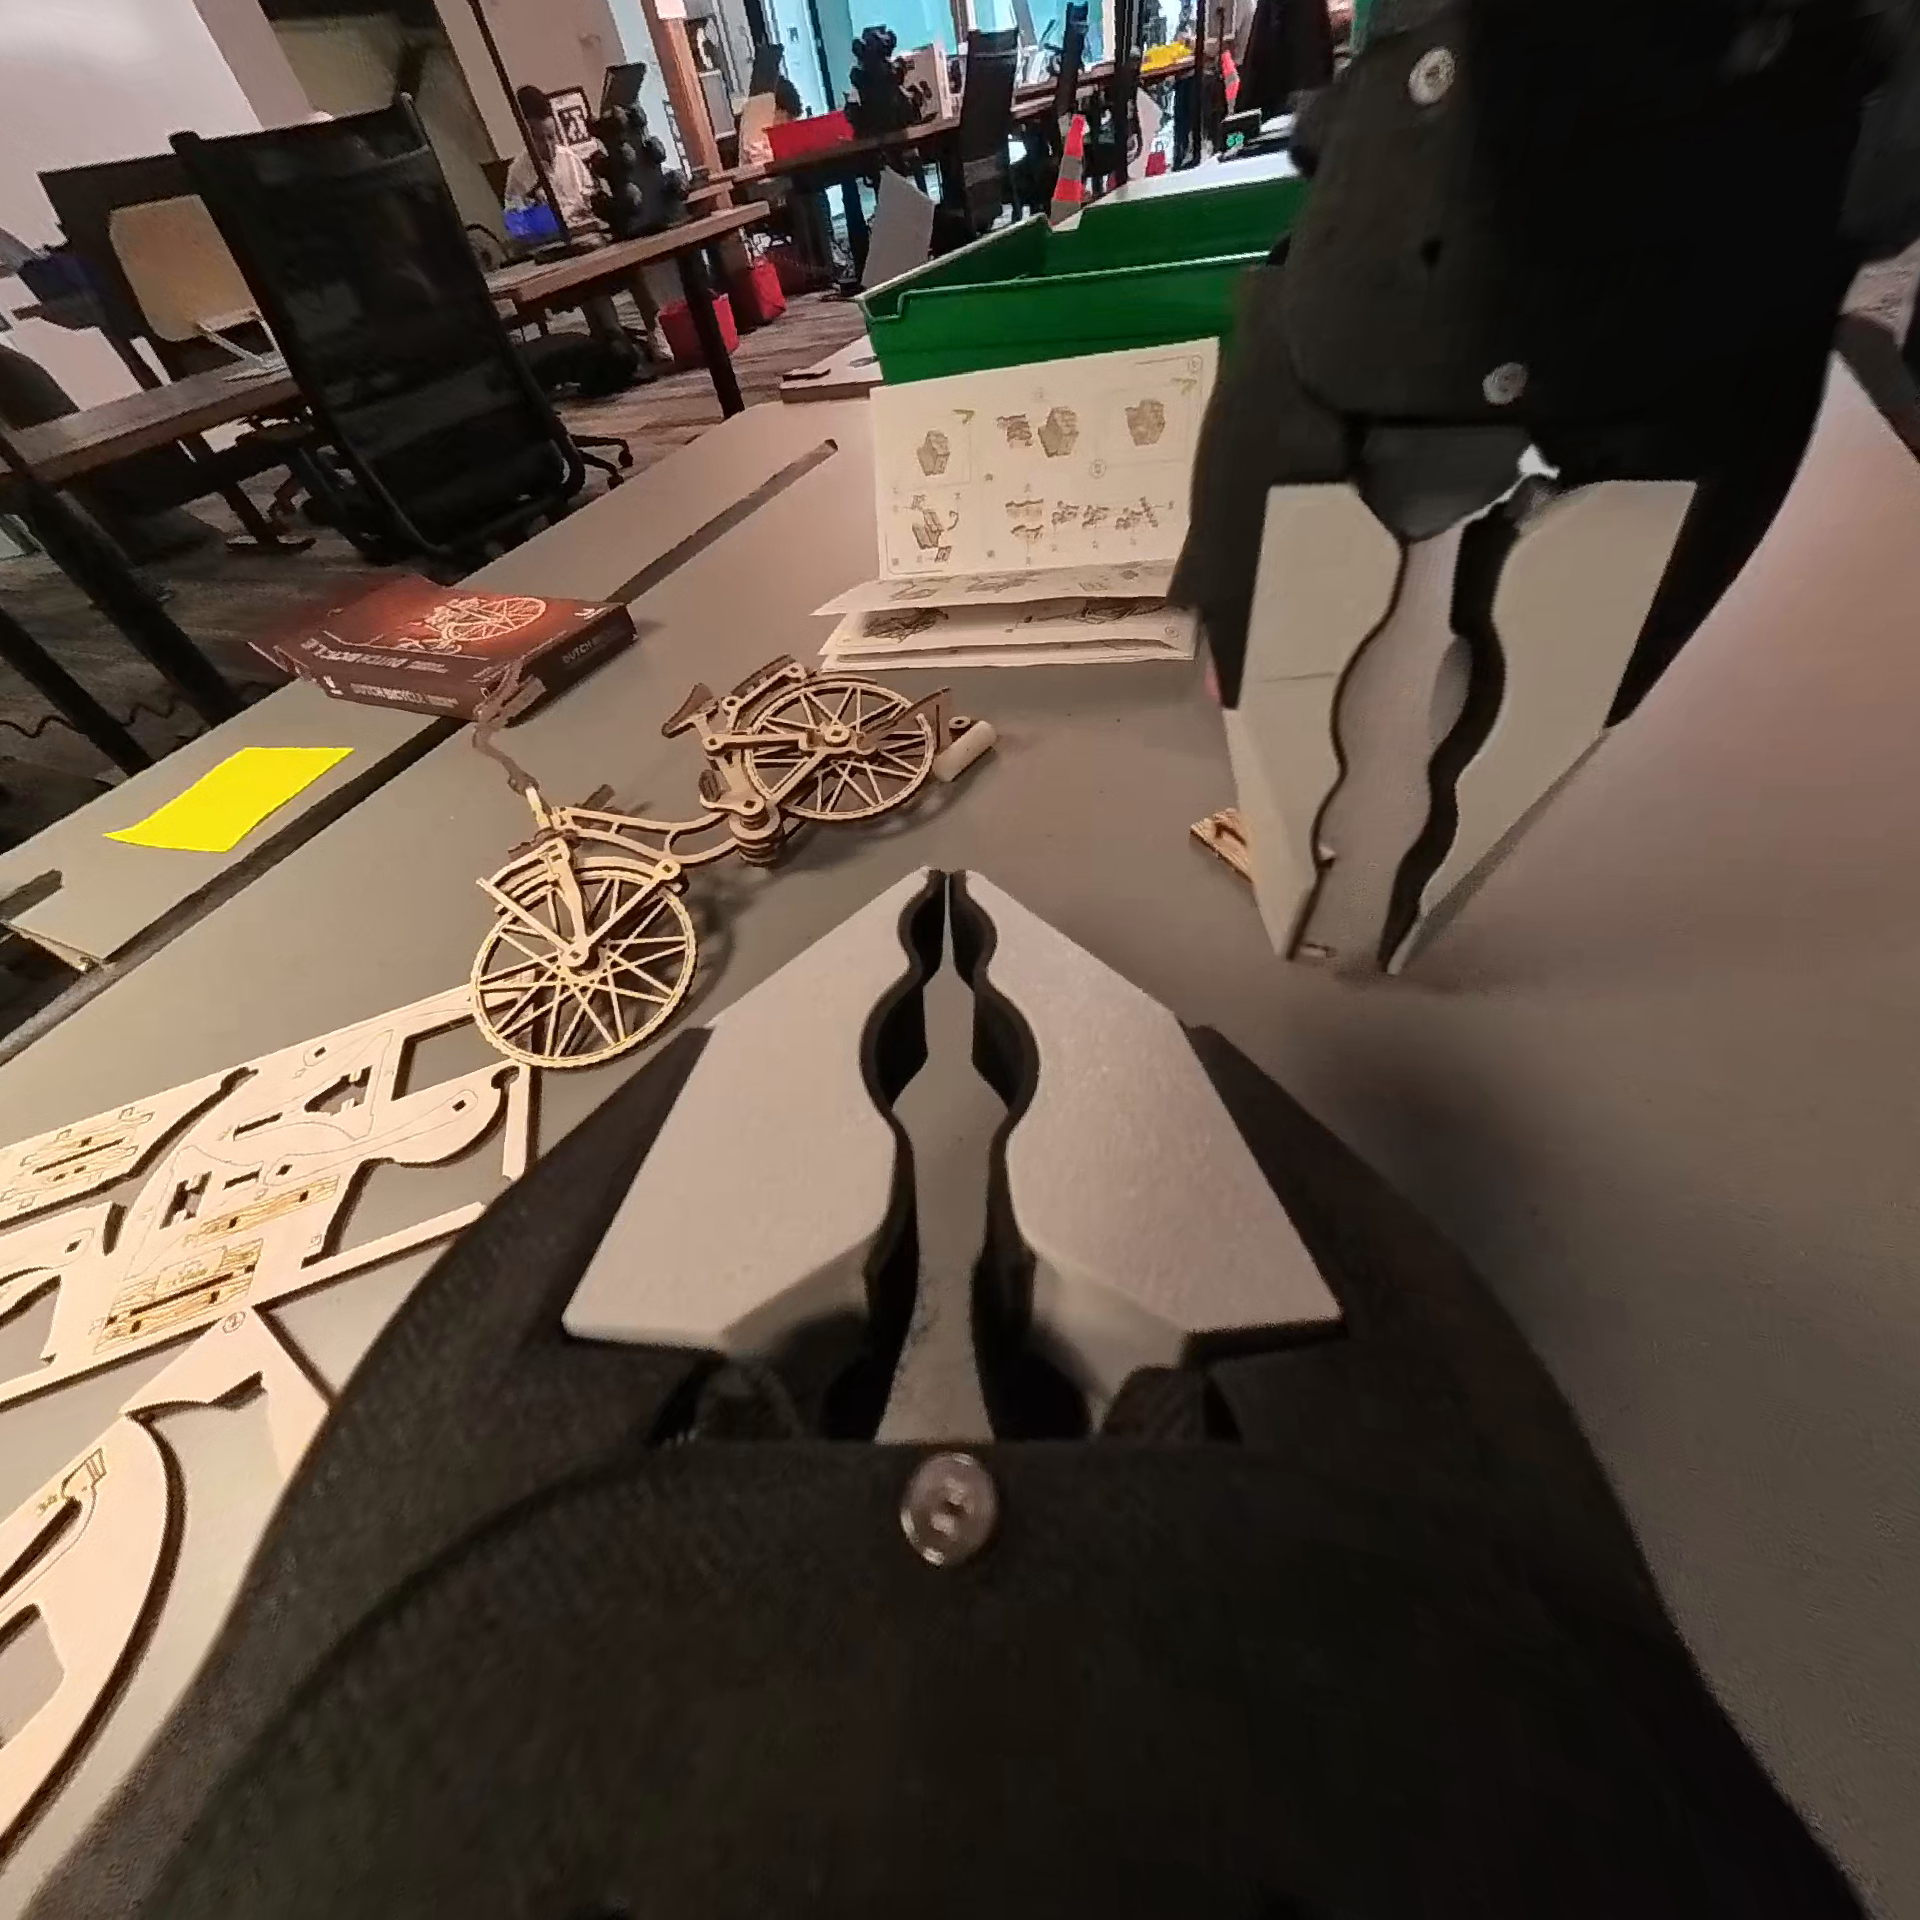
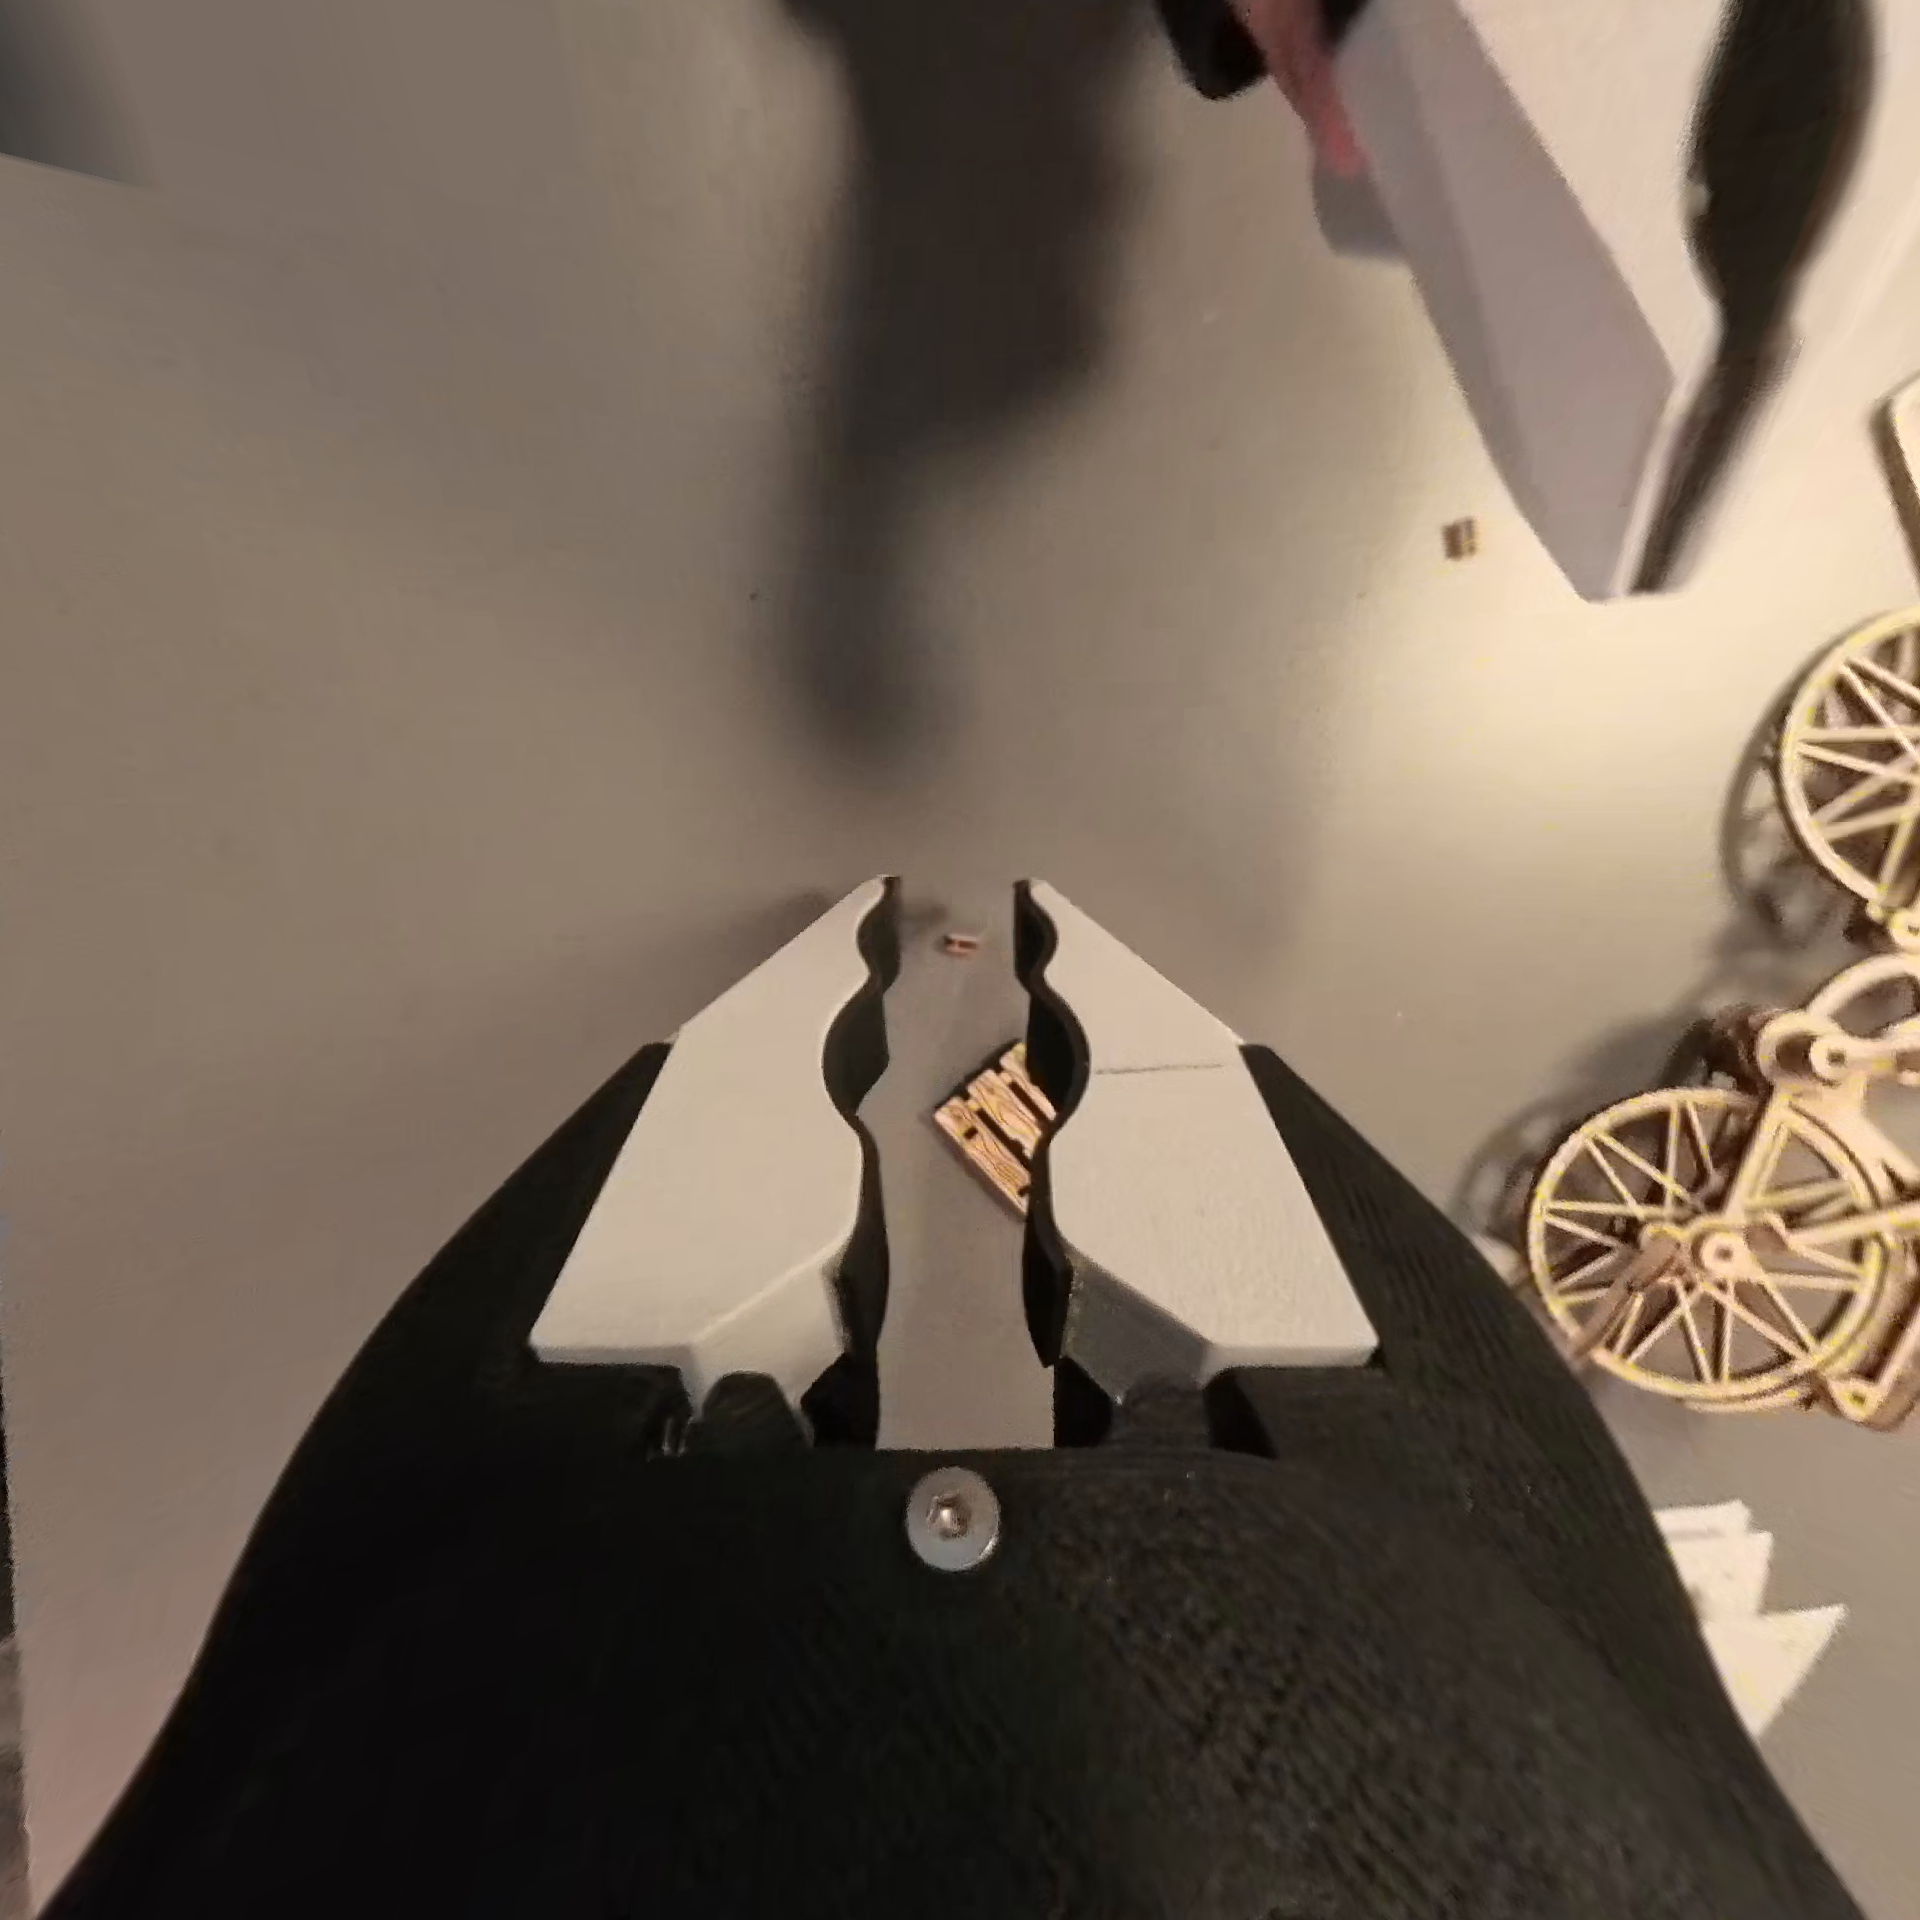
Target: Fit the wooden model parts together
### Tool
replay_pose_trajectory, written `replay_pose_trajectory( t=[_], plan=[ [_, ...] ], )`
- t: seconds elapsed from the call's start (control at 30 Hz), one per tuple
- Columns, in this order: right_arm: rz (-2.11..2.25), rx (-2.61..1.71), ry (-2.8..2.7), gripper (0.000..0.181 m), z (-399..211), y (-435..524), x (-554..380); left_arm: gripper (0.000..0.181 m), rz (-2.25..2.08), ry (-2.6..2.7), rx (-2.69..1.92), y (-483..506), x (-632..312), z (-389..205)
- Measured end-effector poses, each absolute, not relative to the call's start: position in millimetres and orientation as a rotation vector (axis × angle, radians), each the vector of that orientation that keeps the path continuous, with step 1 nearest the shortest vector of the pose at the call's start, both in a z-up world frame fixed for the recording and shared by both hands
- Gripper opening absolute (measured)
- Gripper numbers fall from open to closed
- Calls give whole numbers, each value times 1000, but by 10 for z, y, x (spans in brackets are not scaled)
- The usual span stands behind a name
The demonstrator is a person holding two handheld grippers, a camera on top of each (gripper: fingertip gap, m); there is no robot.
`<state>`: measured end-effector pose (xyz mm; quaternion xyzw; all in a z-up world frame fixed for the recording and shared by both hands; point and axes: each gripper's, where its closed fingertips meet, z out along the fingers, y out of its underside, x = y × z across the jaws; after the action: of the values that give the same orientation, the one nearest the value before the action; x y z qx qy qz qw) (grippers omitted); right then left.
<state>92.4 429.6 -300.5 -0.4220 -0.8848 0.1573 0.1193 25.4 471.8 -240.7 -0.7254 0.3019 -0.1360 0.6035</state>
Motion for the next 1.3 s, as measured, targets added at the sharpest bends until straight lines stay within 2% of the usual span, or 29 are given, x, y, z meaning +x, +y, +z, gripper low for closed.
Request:
replay_pose_trajectory(
  t=[0.2,0.43,0.6,0.87,1.03,1.17,1.27,1.3],
  plan=[
    [456,-1395,-1989,31,-2831,4626,875,7,-262,682,-1627,4726,223,-2340],
    [221,-1053,-1057,29,-1940,5050,1380,18,-278,657,-1555,4708,206,-2240],
    [96,-1034,-1000,38,-1970,5179,1458,43,-330,617,-1486,4686,208,-2127],
    [-1,-1092,-1027,92,-2107,5362,1438,92,-314,600,-1335,4652,267,-1933],
    [-18,-1106,-1025,96,-2129,5391,1440,104,-272,530,-1338,4706,156,-1913],
    [-31,-1137,-1066,99,-2240,5438,1404,123,-289,493,-1320,4750,138,-1895],
    [141,-1167,-901,100,-2072,5454,1443,126,-261,482,-1338,4800,137,-1924],
    [163,-1177,-843,106,-2020,5484,1497,127,-229,472,-1350,4823,125,-1933]
  ],
)
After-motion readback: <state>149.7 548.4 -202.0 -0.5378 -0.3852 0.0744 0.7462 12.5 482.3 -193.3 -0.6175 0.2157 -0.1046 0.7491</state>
